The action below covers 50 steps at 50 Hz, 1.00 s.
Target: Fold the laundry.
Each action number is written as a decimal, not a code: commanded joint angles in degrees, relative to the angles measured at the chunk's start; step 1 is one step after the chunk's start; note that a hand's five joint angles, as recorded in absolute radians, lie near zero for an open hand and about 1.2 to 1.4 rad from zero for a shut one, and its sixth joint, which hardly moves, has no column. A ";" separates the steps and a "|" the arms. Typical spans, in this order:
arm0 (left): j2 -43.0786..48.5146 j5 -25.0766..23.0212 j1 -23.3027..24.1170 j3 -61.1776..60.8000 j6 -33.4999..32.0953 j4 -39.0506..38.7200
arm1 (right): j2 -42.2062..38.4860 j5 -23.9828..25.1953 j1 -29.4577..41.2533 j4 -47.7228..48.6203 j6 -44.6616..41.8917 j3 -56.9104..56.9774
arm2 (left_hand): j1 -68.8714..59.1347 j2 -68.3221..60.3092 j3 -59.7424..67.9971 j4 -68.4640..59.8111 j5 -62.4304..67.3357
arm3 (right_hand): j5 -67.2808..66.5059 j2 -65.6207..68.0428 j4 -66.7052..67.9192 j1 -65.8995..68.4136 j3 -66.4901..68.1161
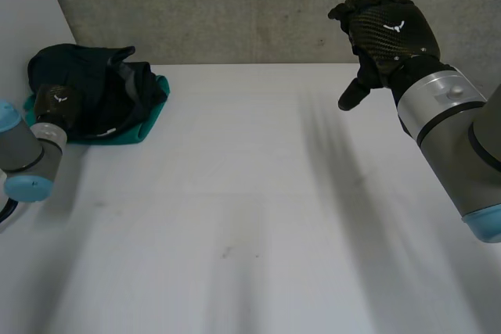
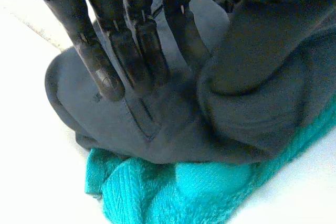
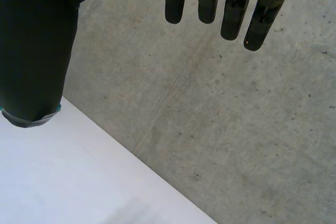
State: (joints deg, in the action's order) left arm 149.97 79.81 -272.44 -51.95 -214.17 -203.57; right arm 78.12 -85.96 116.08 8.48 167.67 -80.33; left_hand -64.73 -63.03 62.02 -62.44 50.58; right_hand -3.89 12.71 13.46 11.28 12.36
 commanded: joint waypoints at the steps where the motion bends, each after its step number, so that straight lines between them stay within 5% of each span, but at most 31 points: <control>1: -11.70 3.07 5.95 -9.04 1.21 -3.49 | -0.77 0.01 0.03 -0.05 -0.06 0.09 | -15.27 -16.97 17.98 -17.56 19.42 | 3.89 -2.71 -3.46 -1.28 -2.36; 12: -34.28 3.95 23.33 -27.92 16.56 -5.88 | -0.25 -0.17 -0.23 -0.05 0.03 0.62 | -15.27 -16.97 17.98 -17.56 19.42 | 3.89 -2.71 -3.46 -1.28 -2.36; 22: -37.82 2.20 44.70 -35.51 31.00 -0.17 | 1.16 -0.26 -4.36 -0.05 0.20 1.23 | -15.27 -16.97 17.98 -17.56 19.42 | 3.89 -2.71 -3.46 -1.28 -2.36; 27: -34.92 1.76 49.02 -35.42 33.29 3.25 | 1.07 -0.34 -5.16 -0.05 0.21 1.67 | 46.48 44.78 -43.76 44.19 -42.33 | 3.89 -2.71 -3.46 -1.28 -2.36; 34: -36.85 2.46 47.27 -33.66 33.20 7.04 | 1.07 -0.08 -5.24 -0.75 0.03 2.11 | 52.50 50.80 -49.78 50.21 -48.35 | 3.89 -2.71 -3.46 -1.28 -2.36; 50: -46.43 5.45 22.14 -42.00 29.95 17.32 | -6.82 8.71 -3.75 -21.75 -8.94 7.73 | 50.32 48.61 -47.60 48.02 -46.16 | 3.89 -2.71 -3.46 -1.28 -2.36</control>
State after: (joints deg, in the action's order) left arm 105.79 84.64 -240.83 -87.58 -181.48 -191.63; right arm 78.04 -81.58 111.56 -1.36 163.80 -75.63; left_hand -13.68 -13.40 13.75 -13.27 3.04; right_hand -3.89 12.71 13.46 11.28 12.36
